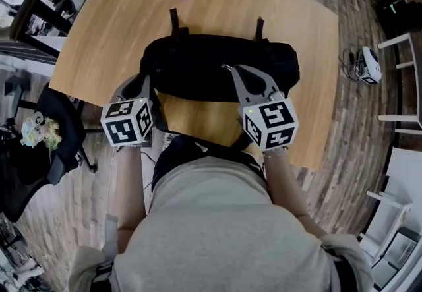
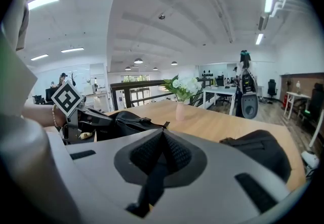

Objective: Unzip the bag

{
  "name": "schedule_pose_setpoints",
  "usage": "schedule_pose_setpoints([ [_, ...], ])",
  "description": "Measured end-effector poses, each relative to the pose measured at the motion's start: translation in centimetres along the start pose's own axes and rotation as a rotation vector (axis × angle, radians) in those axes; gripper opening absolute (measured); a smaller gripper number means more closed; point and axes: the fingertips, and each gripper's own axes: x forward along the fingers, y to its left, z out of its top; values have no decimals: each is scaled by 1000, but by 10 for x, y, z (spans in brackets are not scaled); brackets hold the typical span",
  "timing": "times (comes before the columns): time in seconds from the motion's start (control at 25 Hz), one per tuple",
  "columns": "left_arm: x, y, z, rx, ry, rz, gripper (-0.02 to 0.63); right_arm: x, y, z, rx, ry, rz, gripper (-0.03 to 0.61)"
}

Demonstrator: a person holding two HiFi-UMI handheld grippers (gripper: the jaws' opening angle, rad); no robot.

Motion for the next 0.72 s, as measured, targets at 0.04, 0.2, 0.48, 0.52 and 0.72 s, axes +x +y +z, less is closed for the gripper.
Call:
schedule_pose_setpoints([
  [0.04, -1, 0, 0, -8, -8, 13, 54, -1, -2, 0, 1, -3, 1, 9],
  [0.2, -5, -1, 1, -4, -29, 68, 54, -6, -10, 1, 13, -20, 8, 9],
  [0.48, -22, -10, 17, 91, -94, 139, 188, -10, -11, 5, 45, -52, 36, 9],
  [0.52, -24, -14, 21, 123, -109, 135, 194, -10, -11, 5, 47, -54, 39, 8],
  [0.72, -22, -64, 40, 363, -147, 27, 202, -12, -10, 7, 60, -64, 55, 8],
])
